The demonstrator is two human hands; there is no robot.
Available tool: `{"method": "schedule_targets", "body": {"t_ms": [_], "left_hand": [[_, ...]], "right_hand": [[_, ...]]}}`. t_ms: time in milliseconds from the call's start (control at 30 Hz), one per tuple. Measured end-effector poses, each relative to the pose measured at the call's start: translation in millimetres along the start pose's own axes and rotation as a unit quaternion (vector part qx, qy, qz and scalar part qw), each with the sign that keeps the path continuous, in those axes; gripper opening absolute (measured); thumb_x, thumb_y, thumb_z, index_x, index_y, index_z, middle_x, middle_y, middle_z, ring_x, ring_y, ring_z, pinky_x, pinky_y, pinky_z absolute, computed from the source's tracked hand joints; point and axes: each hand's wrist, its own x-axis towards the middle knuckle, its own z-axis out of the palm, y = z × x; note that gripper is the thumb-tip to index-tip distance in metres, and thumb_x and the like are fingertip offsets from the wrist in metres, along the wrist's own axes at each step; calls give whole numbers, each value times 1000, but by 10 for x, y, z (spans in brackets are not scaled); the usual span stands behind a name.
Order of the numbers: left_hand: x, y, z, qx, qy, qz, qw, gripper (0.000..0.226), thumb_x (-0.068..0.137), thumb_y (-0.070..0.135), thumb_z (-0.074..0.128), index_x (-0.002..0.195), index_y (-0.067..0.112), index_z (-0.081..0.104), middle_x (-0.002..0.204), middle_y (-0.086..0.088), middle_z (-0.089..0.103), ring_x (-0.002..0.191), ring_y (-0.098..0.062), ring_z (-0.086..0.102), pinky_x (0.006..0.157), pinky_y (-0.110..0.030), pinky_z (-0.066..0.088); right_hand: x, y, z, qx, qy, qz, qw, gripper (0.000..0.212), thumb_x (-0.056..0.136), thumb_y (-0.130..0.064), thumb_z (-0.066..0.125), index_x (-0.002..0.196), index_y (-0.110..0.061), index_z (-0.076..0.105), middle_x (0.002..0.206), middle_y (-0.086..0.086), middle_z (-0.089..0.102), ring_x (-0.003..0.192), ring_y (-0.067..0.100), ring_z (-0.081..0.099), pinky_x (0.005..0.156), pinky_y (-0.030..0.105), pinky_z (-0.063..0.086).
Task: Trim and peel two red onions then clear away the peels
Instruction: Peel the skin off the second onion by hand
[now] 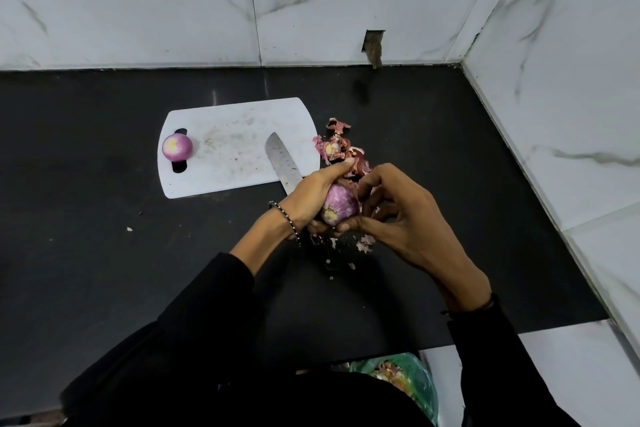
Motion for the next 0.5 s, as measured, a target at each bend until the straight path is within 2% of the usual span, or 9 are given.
{"method": "schedule_targets", "body": {"t_ms": [133,200,333,500], "left_hand": [[7,18,26,-8,-10,6,1000,52,103,48,34,73,14,60,45,2,57,28,-9,45,31,-11,29],[11,23,27,-15,-16,5,1000,55,103,49,34,68,15,59,44,0,54,27,-10,43,30,-12,28],[39,19,15,21,-56,-32,998,77,101,59,26,45,16,56,42,-7,49,26,-13,35,33,-13,19],[68,5,16,32,-73,-54,995,78,99,62,26,48,9,53,43,-9,49,27,-14,32,34,-15,17]], "right_hand": [[11,-1,-26,2,-10,-12,1000,44,76,-39,79,112,-29,56,113,-5,58,86,16,63,66,34,57],[14,1,-31,-8,-17,-12,1000,42,78,-39,77,115,-28,60,114,-7,55,88,14,62,69,33,57],[-3,19,-44,-26,-29,-25,999,35,82,-36,72,112,-21,65,115,-10,51,93,13,61,73,29,57],[-47,23,-66,-25,-19,-21,999,28,80,-41,74,94,-19,63,111,-6,55,97,15,59,73,30,57]]}}
